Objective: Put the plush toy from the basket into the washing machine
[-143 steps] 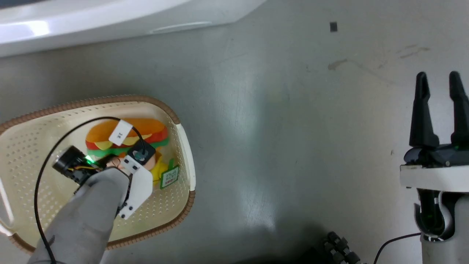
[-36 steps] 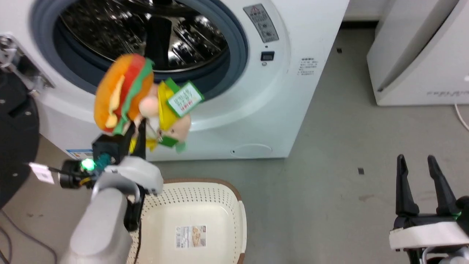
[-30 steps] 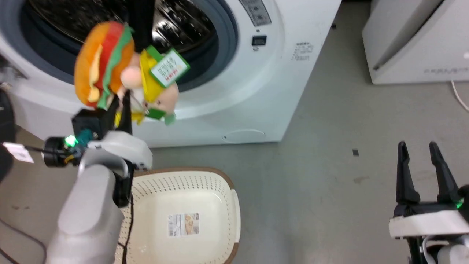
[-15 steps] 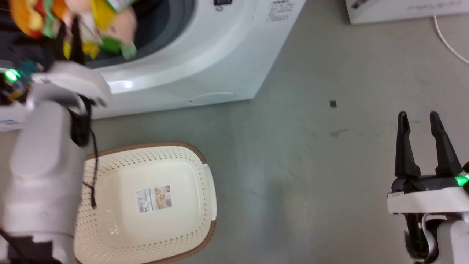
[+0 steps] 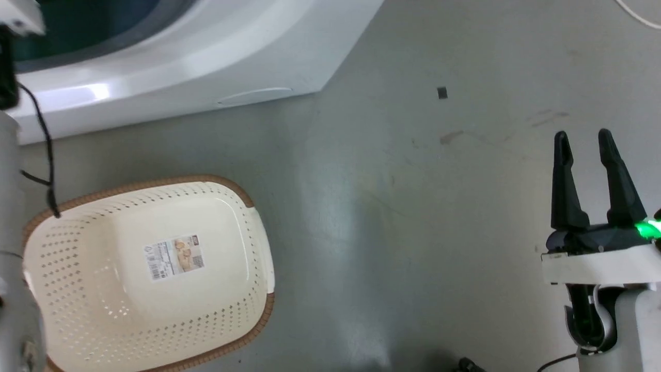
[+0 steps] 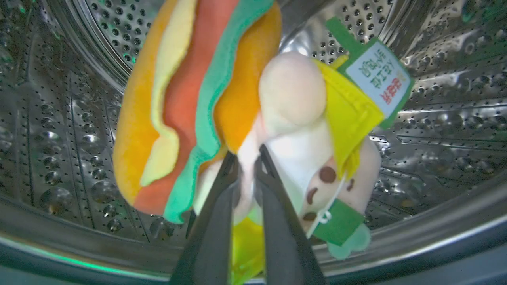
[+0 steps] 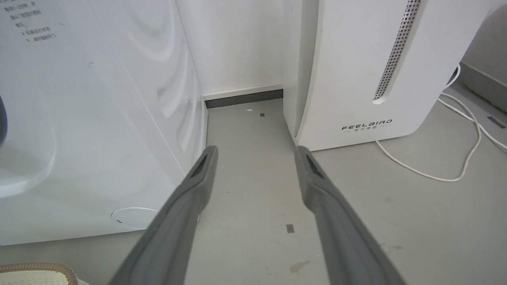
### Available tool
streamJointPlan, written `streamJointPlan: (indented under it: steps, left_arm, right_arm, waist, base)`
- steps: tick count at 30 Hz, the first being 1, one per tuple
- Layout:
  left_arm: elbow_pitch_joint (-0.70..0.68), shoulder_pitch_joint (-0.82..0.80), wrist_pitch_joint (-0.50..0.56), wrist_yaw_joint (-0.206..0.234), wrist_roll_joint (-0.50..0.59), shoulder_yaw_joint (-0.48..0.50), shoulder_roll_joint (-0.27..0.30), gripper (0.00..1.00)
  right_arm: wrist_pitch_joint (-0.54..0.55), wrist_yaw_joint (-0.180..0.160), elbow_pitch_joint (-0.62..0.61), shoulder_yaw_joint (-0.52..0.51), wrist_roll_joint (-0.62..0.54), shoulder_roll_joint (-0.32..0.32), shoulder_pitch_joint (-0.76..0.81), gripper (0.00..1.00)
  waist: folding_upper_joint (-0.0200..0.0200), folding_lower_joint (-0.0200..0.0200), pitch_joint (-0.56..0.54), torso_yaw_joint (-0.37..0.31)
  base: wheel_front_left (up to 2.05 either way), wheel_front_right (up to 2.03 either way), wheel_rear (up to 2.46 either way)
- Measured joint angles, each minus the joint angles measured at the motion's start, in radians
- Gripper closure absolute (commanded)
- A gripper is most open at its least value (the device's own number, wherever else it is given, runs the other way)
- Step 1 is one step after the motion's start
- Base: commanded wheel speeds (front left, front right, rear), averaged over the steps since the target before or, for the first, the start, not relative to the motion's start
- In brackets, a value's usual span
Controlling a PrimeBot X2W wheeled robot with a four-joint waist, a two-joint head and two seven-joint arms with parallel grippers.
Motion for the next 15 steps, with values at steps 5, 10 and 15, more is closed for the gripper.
streamJointPlan:
  steps: [5,10,15]
  left_arm:
    - [0.037,-0.065,0.000,0.000,0.002,0.005,0.023,1.00]
    - [0.067,-0.090,0.000,0.002,0.013,0.001,0.035,0.00]
    - [0.071,-0.092,0.000,0.002,0.013,0.003,0.031,0.00]
  right_arm:
    - [0.000,0.000,-0.001,0.004,0.006,0.000,-0.011,0.00]
    - [0.000,0.000,0.000,0.007,0.012,0.000,-0.013,0.00]
    - [0.000,0.000,0.000,0.007,0.011,0.000,-0.014,0.00]
  waist:
    - [0.0000,0.0000,0.034,-0.020]
    - [0.0000,-0.0001,0.045,-0.028]
    - [0.0000,-0.0001,0.038,-0.018]
  base:
    - [0.00,0.00,0.00]
    - [0.00,0.00,0.00]
    - [0.00,0.00,0.00]
